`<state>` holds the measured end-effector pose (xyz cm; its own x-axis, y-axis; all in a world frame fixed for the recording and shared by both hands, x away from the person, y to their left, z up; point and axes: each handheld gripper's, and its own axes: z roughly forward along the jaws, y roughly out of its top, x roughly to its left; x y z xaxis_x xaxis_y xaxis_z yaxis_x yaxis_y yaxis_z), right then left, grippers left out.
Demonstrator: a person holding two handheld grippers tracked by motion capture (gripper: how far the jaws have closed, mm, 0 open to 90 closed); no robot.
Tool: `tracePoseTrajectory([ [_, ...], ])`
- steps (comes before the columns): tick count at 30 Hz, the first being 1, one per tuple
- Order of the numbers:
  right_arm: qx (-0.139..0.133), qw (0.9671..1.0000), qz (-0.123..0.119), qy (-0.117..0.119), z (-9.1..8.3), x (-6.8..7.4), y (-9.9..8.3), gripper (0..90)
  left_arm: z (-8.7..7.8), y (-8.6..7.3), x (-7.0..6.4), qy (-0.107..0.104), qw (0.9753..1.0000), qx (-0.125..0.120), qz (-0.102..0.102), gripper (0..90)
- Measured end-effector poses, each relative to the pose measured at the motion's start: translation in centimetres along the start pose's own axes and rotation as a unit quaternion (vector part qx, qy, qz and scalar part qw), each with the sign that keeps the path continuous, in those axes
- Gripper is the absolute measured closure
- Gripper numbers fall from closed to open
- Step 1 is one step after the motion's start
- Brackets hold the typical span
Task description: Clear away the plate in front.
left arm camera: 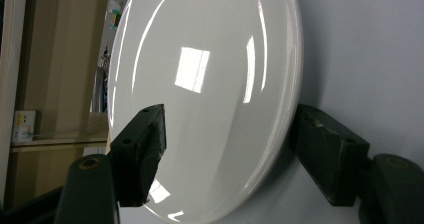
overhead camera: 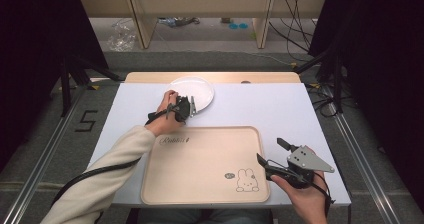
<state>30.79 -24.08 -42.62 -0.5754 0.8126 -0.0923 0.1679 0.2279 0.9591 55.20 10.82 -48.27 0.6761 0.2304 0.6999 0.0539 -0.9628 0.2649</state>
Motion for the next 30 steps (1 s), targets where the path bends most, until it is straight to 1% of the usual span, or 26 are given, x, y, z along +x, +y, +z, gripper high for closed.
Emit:
tracePoseTrajectory([
  [1, 0.007, 0.9999, 0.011, 0.005, -0.1, 0.2, 0.0, 20.3, 0.1, 0.0, 0.0, 0.002, 1.0000, -0.001, -0.003, 32.2],
  [2, 0.007, 0.9999, 0.010, 0.005, -0.1, 0.2, 0.0, 20.3, 0.2, 0.0, -0.1, 0.001, 1.0000, 0.001, -0.001, 34.0],
  [3, 0.008, 0.9999, 0.011, 0.006, -0.1, 0.2, 0.0, 20.3, 0.2, 0.1, 0.0, 0.002, 1.0000, 0.001, 0.007, 37.1],
  [4, 0.010, 0.9999, 0.009, 0.003, -0.1, 0.2, 0.0, 20.3, 0.2, 0.1, 0.1, -0.003, 1.0000, 0.000, 0.006, 38.7],
  [6, 0.008, 0.9998, 0.012, 0.010, 0.0, 0.2, 0.0, 20.4, 0.2, 0.1, 0.0, -0.007, 1.0000, 0.001, 0.002, 43.4],
  [7, 0.008, 0.9999, 0.011, 0.010, 0.0, 0.2, 0.0, 20.5, 0.2, 0.1, 0.0, -0.012, 0.9999, 0.002, -0.002, 43.4],
  [9, 0.009, 0.9999, 0.011, 0.008, 0.0, 0.2, 0.0, 20.6, 0.2, 0.1, -0.1, -0.019, 0.9998, 0.001, -0.005, 47.3],
  [10, 0.012, 0.9999, 0.007, 0.006, 0.0, 0.2, 0.0, 20.7, 0.2, 0.1, -0.1, -0.021, 0.9998, 0.002, -0.003, 50.4],
  [11, 0.003, 1.0000, 0.001, 0.007, 0.1, 0.1, -0.1, 21.1, 0.2, 0.1, -0.2, -0.022, 0.9997, 0.003, -0.005, 54.2],
  [12, 0.019, 0.9998, 0.004, 0.008, -0.1, 0.2, 0.0, 21.7, 0.1, 0.1, -0.4, -0.026, 0.9997, 0.002, -0.004, 56.7],
  [13, 0.018, 0.9998, -0.003, 0.006, 0.0, 0.2, -0.1, 21.8, 0.1, 0.1, -0.4, -0.026, 0.9997, 0.002, -0.004, 59.4],
  [14, 0.019, 0.9998, 0.002, 0.007, 0.1, 0.3, -0.1, 21.8, 0.1, 0.1, -0.4, -0.026, 0.9997, 0.002, -0.004, 62.4],
  [15, 0.014, 0.9999, -0.005, 0.004, 0.1, 0.2, -0.1, 21.9, 0.1, 0.1, -0.6, -0.031, 0.9995, 0.004, -0.002, 65.7],
  [16, 0.014, 0.9999, -0.005, 0.004, 0.1, 0.2, -0.1, 21.9, 0.1, 0.1, -0.6, -0.031, 0.9995, 0.004, -0.002, 68.4],
  [17, 0.015, 0.9999, -0.006, 0.003, 0.1, 0.2, -0.1, 22.1, 0.1, 0.2, -0.8, -0.032, 0.9995, 0.005, -0.005, 68.4],
  [18, 0.013, 0.9999, -0.005, 0.007, 0.1, 0.2, -0.1, 22.2, 0.1, 0.2, -0.9, -0.033, 0.9994, 0.008, -0.004, 74.4],
  [19, 0.013, 0.9999, -0.005, 0.007, 0.1, 0.2, -0.1, 22.2, 0.0, 0.3, -1.0, -0.034, 0.9993, 0.012, -0.004, 74.4],
  [20, 0.019, 0.9996, 0.009, 0.018, 0.0, 0.3, -0.1, 22.3, 0.1, 0.3, -1.1, -0.029, 0.9995, 0.012, -0.002, 75.4],
  [22, 0.019, 0.9996, 0.008, 0.017, 0.0, 0.3, -0.1, 22.5, 0.0, 0.4, -1.4, -0.021, 0.9997, 0.014, 0.007, 76.5],
  [23, 0.019, 0.9997, 0.007, 0.013, 0.0, 0.3, -0.1, 22.5, 0.0, 0.4, -1.6, -0.012, 0.9997, 0.011, 0.020, 77.1],
  [24, 0.019, 0.9996, 0.009, 0.019, 0.0, 0.3, -0.1, 22.7, 0.1, 0.3, -1.8, 0.000, 0.9993, 0.007, 0.038, 78.2],
  [25, 0.013, 0.9998, -0.002, 0.015, 0.1, 0.2, -0.1, 22.9, 0.1, 0.2, -2.1, 0.007, 0.9995, -0.003, 0.029, 79.3],
  [26, 0.019, 0.9996, 0.007, 0.019, 0.0, 0.3, -0.1, 23.2, 0.1, 0.2, -2.1, 0.010, 0.9995, -0.002, 0.029, 79.8],
  [27, 0.021, 0.9996, 0.006, 0.017, 0.0, 0.2, -0.1, 23.3, 0.0, 0.3, -2.1, 0.011, 0.9993, 0.005, 0.035, 79.9],
  [28, 0.018, 0.9997, 0.006, 0.013, 0.0, 0.3, -0.1, 23.3, 0.1, 0.3, -2.1, 0.016, 0.9993, -0.001, 0.033, 80.1],
  [30, 0.021, 0.9996, 0.006, 0.015, 0.0, 0.3, -0.1, 23.4, 0.0, 0.5, -2.1, 0.016, 0.9993, 0.002, 0.033, 80.4],
])
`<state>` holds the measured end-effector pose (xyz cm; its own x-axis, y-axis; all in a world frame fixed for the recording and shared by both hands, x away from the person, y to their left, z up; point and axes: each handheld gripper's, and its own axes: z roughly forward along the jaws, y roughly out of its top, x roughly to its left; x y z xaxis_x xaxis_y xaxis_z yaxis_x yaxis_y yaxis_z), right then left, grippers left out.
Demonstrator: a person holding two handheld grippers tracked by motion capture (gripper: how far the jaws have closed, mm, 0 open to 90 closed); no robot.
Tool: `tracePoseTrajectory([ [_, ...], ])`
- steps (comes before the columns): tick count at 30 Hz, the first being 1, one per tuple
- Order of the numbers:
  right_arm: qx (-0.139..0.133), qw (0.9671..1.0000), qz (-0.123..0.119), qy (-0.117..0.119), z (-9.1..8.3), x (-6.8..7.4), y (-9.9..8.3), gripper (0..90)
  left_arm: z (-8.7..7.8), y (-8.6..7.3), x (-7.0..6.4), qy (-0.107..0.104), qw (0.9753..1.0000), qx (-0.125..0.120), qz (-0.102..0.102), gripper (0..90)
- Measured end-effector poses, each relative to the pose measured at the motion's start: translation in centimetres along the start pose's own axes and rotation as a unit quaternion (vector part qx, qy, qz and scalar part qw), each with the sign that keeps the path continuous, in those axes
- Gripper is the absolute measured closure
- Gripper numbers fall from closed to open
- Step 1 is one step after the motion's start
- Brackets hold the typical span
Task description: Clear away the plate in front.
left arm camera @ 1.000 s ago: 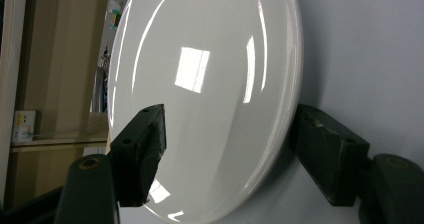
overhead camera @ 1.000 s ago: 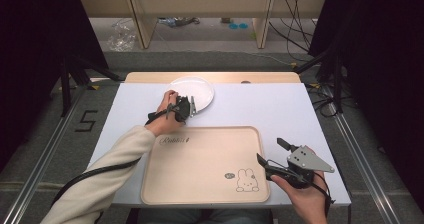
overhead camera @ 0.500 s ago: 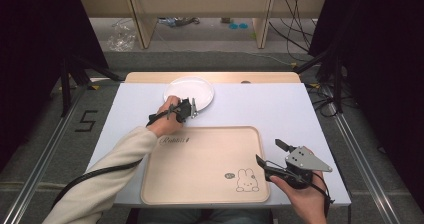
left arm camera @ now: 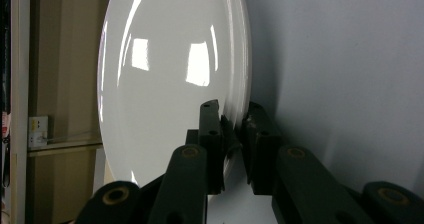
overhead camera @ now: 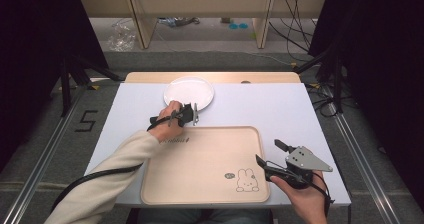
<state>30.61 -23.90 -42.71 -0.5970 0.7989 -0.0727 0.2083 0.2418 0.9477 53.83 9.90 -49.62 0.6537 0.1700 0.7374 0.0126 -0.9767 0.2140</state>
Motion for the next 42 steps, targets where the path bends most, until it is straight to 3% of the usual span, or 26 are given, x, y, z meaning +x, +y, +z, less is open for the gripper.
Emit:
tracePoseTrajectory([
  [3, -0.004, 1.0000, 0.004, 0.006, 0.0, 0.0, 0.0, 23.6, -0.4, 0.2, 0.3, 0.011, 0.9999, -0.001, 0.004, 82.6],
  [6, -0.008, 0.9999, -0.008, -0.001, 0.0, -0.2, 0.0, 23.9, -1.1, 0.3, 1.1, 0.032, 0.9995, -0.009, -0.003, 86.1],
  [7, -0.001, 1.0000, 0.001, 0.003, -0.1, 0.0, 0.0, 24.2, -1.2, 0.3, 1.4, 0.030, 0.9993, -0.013, -0.017, 87.1],
  [8, -0.009, 0.9999, 0.005, 0.005, 0.0, 0.1, 0.0, 24.2, -1.4, 0.2, 1.7, 0.025, 0.9995, -0.007, -0.017, 87.3],
  [9, -0.010, 0.9999, 0.001, 0.003, 0.0, 0.0, 0.0, 24.3, -1.5, 0.1, 1.8, 0.022, 0.9991, -0.012, -0.033, 87.4],
  [10, -0.013, 0.9999, -0.008, -0.002, 0.0, -0.1, 0.0, 24.4, -1.5, 0.1, 2.0, 0.023, 0.9994, -0.009, -0.022, 87.5],
  [13, -0.003, 1.0000, -0.001, 0.001, -0.1, 0.0, 0.0, 24.5, -1.6, 0.1, 1.9, 0.031, 0.9994, -0.011, -0.010, 87.5],
  [15, -0.011, 0.9999, -0.008, -0.004, 0.0, -0.1, 0.0, 24.6, -1.7, 0.0, 2.0, 0.031, 0.9994, -0.014, -0.012, 87.5],
  [25, -0.007, 1.0000, 0.007, -0.003, 0.0, -0.1, 0.0, 24.7, -1.8, -0.1, 1.9, 0.036, 0.9989, -0.024, -0.019, 87.5],
  [27, -0.013, 0.9999, -0.003, -0.006, 0.0, -0.2, 0.0, 24.7, -1.9, -0.1, 2.0, 0.036, 0.9990, -0.024, -0.015, 87.4],
  [32, -0.006, 1.0000, 0.008, -0.002, 0.0, -0.1, 0.0, 24.7, -2.1, -0.2, 2.0, 0.035, 0.9992, -0.016, -0.009, 87.5],
  [36, -0.006, 0.9999, 0.009, -0.002, 0.0, -0.1, 0.0, 24.7, -2.4, -0.2, 1.9, 0.043, 0.9989, -0.013, 0.013, 87.5],
  [41, -0.013, 0.9999, -0.001, -0.006, 0.0, -0.2, 0.0, 24.7, -2.8, -0.1, 1.9, 0.047, 0.9986, -0.015, 0.020, 87.6],
  [42, -0.006, 0.9999, 0.009, -0.002, 0.0, -0.1, 0.0, 24.7, -2.8, -0.1, 1.8, 0.048, 0.9985, -0.017, 0.020, 87.6],
])
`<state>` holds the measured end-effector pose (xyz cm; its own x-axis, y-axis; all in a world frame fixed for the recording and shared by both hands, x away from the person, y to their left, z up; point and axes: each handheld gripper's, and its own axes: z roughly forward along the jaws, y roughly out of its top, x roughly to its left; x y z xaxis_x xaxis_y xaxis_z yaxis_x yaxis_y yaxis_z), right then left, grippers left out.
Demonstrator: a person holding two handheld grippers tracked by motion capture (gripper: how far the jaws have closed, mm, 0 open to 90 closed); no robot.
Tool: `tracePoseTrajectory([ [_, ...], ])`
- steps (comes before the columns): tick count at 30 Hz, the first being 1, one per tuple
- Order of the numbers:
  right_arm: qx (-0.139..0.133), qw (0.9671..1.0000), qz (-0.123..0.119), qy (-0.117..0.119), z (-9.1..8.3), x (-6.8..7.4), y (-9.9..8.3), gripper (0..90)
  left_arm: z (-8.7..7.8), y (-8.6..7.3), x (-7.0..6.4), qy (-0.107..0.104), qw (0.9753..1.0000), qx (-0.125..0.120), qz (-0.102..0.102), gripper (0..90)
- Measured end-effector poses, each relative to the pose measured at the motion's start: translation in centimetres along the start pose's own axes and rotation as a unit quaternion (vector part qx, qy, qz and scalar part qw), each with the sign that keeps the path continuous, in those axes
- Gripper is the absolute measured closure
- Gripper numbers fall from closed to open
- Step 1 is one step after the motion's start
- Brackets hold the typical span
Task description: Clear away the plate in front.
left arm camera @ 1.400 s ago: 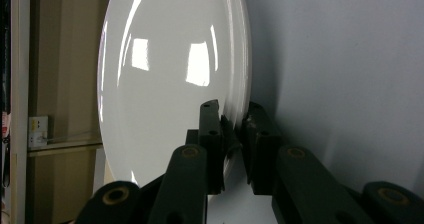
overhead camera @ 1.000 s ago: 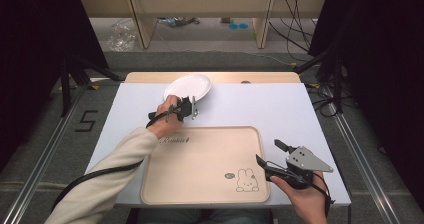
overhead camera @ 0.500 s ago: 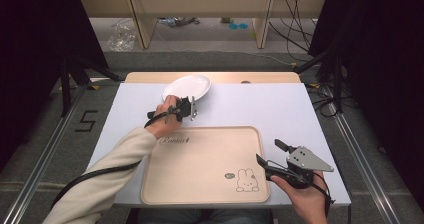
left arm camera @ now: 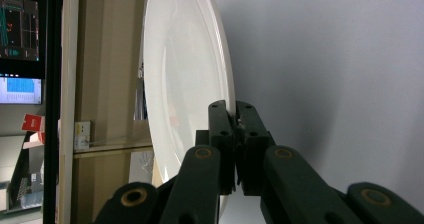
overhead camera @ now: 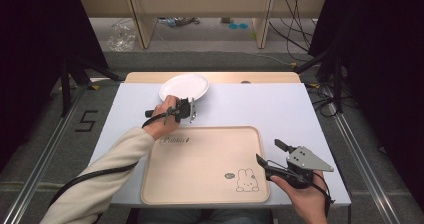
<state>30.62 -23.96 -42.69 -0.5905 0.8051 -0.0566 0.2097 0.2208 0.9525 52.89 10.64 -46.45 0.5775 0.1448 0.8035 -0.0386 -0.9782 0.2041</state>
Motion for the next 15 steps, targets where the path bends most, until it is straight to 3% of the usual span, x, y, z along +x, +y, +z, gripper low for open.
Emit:
tracePoseTrajectory([
  [10, -0.007, 1.0000, 0.005, 0.005, 0.0, 0.0, 0.0, 24.7, -1.5, 0.4, -0.3, 0.014, 0.9998, -0.006, 0.011, 87.5],
  [15, -0.015, 0.9998, -0.009, -0.004, 0.0, -0.2, 0.0, 24.7, -2.3, 0.5, -0.4, 0.022, 0.9997, -0.004, 0.009, 87.5],
])
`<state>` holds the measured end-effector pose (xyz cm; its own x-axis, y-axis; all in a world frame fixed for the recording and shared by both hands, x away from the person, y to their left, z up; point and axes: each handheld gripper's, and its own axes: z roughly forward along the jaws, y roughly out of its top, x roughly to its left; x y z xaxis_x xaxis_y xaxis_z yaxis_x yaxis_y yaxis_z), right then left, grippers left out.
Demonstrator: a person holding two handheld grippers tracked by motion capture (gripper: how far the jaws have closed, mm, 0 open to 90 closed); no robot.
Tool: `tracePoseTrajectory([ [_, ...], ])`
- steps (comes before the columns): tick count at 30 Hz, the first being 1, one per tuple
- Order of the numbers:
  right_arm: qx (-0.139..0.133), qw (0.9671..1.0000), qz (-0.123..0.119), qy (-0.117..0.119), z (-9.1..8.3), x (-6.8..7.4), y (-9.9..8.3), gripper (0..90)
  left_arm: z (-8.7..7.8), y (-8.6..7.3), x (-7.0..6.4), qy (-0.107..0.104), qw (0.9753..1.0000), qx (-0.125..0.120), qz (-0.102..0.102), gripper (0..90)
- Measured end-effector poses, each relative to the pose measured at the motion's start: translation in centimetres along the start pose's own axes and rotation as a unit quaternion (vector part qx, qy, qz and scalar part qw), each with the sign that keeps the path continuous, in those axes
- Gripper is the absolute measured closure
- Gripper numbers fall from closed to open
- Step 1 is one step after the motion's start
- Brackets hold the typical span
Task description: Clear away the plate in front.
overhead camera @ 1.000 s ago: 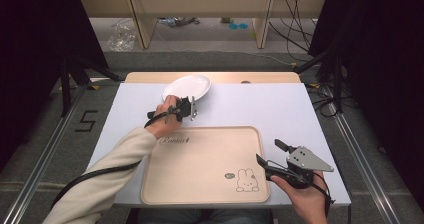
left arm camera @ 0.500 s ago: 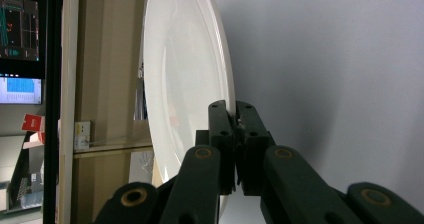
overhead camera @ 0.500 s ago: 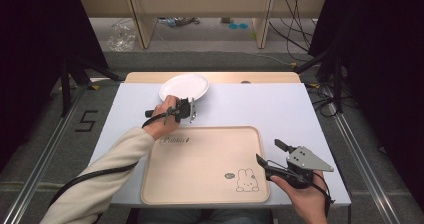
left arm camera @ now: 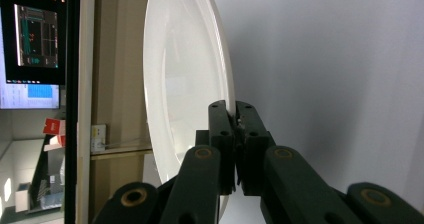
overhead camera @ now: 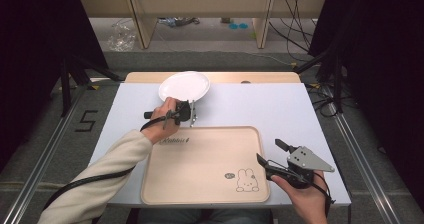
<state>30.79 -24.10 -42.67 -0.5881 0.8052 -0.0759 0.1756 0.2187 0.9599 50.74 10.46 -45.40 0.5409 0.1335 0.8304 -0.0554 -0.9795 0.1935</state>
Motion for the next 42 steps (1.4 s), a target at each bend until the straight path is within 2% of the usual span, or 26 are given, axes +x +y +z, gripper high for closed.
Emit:
tracePoseTrajectory([
  [1, 0.003, 0.9999, 0.012, 0.006, 0.0, 0.1, 0.0, 24.7, -0.1, 0.0, 0.0, -0.002, 1.0000, 0.001, 0.005, 87.6],
  [2, 0.000, 1.0000, 0.001, 0.003, 0.0, 0.0, 0.0, 24.7, -0.2, 0.0, -0.1, -0.001, 1.0000, 0.001, 0.005, 87.5],
  [4, 0.000, 1.0000, 0.002, 0.003, 0.0, 0.0, 0.0, 24.7, -0.4, 0.0, -0.2, -0.005, 0.9999, 0.003, 0.013, 87.5],
  [7, 0.000, 1.0000, 0.001, 0.004, 0.0, 0.0, 0.0, 24.7, -0.6, 0.0, -0.5, -0.003, 0.9999, 0.001, 0.013, 87.4],
  [8, 0.011, 0.9998, 0.014, 0.010, -0.1, 0.1, 0.0, 24.9, -0.7, 0.1, -0.6, -0.002, 0.9998, 0.002, 0.017, 87.3],
  [9, 0.016, 0.9998, 0.011, 0.006, -0.1, 0.1, 0.0, 24.9, -0.8, 0.1, -0.6, -0.003, 0.9998, 0.003, 0.021, 87.5],
  [13, 0.009, 0.9997, 0.017, 0.011, 0.0, 0.2, 0.0, 24.9, -1.1, 0.2, -0.7, -0.002, 0.9997, 0.002, 0.024, 87.4],
  [18, 0.012, 0.9998, 0.015, 0.006, -0.1, 0.1, 0.0, 24.9, -1.7, 0.3, -0.7, 0.004, 0.9996, -0.003, 0.028, 87.4],
  [22, 0.009, 0.9998, 0.018, 0.008, -0.1, 0.1, 0.0, 24.9, -2.1, 0.4, -0.6, 0.010, 0.9992, -0.007, 0.039, 87.4],
  [23, 0.011, 0.9998, 0.017, 0.006, -0.2, 0.1, 0.0, 24.9, -2.2, 0.4, -0.7, 0.005, 0.9993, -0.006, 0.036, 87.4],
  [31, 0.007, 0.9998, 0.018, 0.009, -0.1, 0.1, 0.0, 24.9, -2.7, 0.6, -0.6, 0.013, 0.9989, -0.007, 0.045, 87.4],
  [35, 0.009, 0.9998, 0.018, 0.006, -0.2, 0.1, 0.1, 24.9, -3.1, 0.7, -0.8, 0.008, 0.9990, -0.007, 0.043, 87.4],
  [38, 0.005, 0.9997, 0.022, 0.012, -0.1, 0.2, 0.0, 24.9, -3.6, 0.8, -0.6, 0.014, 0.9987, -0.008, 0.047, 87.4],
  [39, 0.008, 0.9998, 0.018, 0.006, -0.2, 0.1, 0.1, 24.9, -3.7, 0.8, -0.6, 0.015, 0.9987, -0.010, 0.048, 87.4],
  [42, 0.008, 0.9997, 0.020, 0.006, -0.2, 0.1, 0.1, 24.9, -4.2, 0.8, -0.6, 0.019, 0.9986, -0.012, 0.049, 87.4],
])
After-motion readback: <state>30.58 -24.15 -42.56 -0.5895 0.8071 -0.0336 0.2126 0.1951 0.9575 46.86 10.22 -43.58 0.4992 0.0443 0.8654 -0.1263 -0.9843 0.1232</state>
